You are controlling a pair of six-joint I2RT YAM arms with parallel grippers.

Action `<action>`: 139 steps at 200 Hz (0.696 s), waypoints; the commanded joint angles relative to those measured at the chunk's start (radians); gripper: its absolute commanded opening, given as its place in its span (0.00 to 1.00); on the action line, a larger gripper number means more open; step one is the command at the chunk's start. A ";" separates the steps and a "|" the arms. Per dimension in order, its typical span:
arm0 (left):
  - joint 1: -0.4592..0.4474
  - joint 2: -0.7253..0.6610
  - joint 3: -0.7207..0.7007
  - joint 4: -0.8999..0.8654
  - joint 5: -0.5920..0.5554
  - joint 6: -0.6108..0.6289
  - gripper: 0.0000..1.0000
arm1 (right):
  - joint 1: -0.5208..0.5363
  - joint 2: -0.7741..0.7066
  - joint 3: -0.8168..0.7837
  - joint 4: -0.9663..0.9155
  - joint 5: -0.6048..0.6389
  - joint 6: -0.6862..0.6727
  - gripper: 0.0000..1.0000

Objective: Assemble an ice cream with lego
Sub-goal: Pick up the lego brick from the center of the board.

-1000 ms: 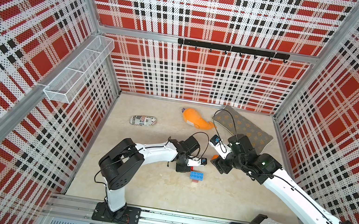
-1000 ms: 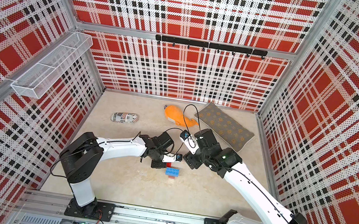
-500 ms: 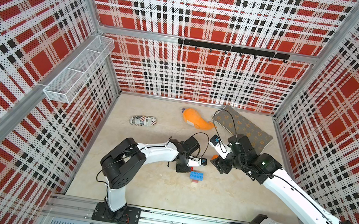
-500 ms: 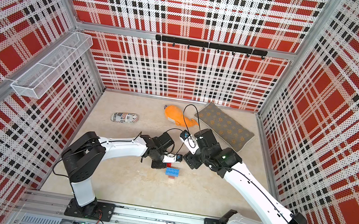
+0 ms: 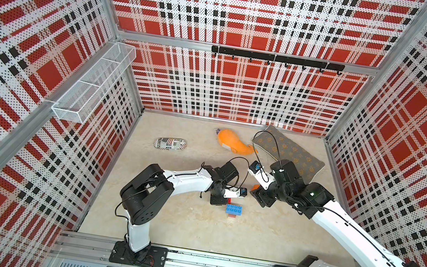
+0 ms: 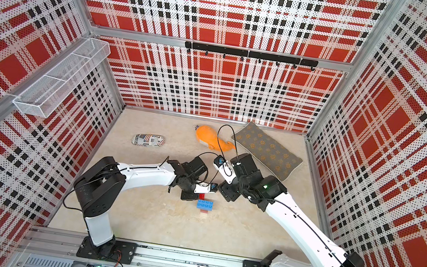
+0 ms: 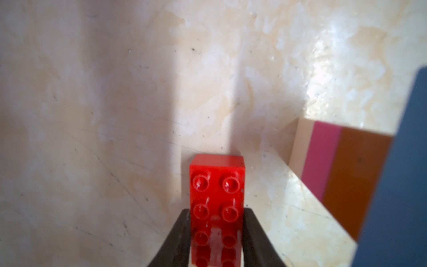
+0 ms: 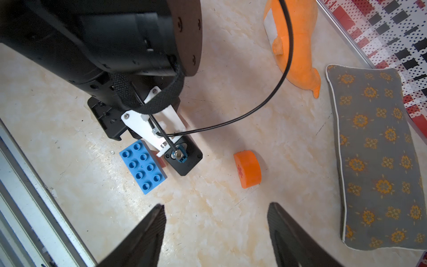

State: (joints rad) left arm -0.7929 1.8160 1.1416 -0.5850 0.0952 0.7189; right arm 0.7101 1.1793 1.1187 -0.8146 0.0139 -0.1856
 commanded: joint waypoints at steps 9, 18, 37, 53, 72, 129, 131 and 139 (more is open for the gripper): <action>0.007 0.001 0.018 -0.013 0.013 0.000 0.16 | -0.005 -0.001 -0.014 0.008 -0.008 -0.002 0.74; 0.013 -0.004 0.018 -0.011 0.000 -0.002 0.15 | -0.005 -0.001 -0.015 0.008 -0.006 0.000 0.74; 0.042 -0.025 0.024 -0.007 -0.020 -0.012 0.11 | -0.005 -0.003 -0.016 0.008 0.006 0.003 0.74; 0.074 -0.056 0.021 -0.002 -0.038 -0.013 0.10 | -0.005 -0.008 -0.016 0.009 0.016 0.007 0.75; 0.117 -0.106 0.010 0.008 -0.073 -0.010 0.10 | -0.006 -0.013 -0.016 0.010 0.029 0.010 0.74; 0.203 -0.283 0.029 0.008 -0.107 0.013 0.09 | -0.049 -0.012 0.002 -0.001 0.057 0.035 0.74; 0.200 -0.289 0.032 0.006 -0.105 0.013 0.09 | -0.054 -0.012 0.003 -0.001 0.057 0.037 0.74; 0.188 -0.305 0.046 -0.004 -0.097 0.013 0.09 | -0.078 -0.015 0.007 0.000 0.057 0.046 0.73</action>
State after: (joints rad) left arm -0.5827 1.5753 1.1450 -0.5838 -0.0132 0.7177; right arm 0.6846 1.1793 1.1114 -0.8146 0.0505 -0.1738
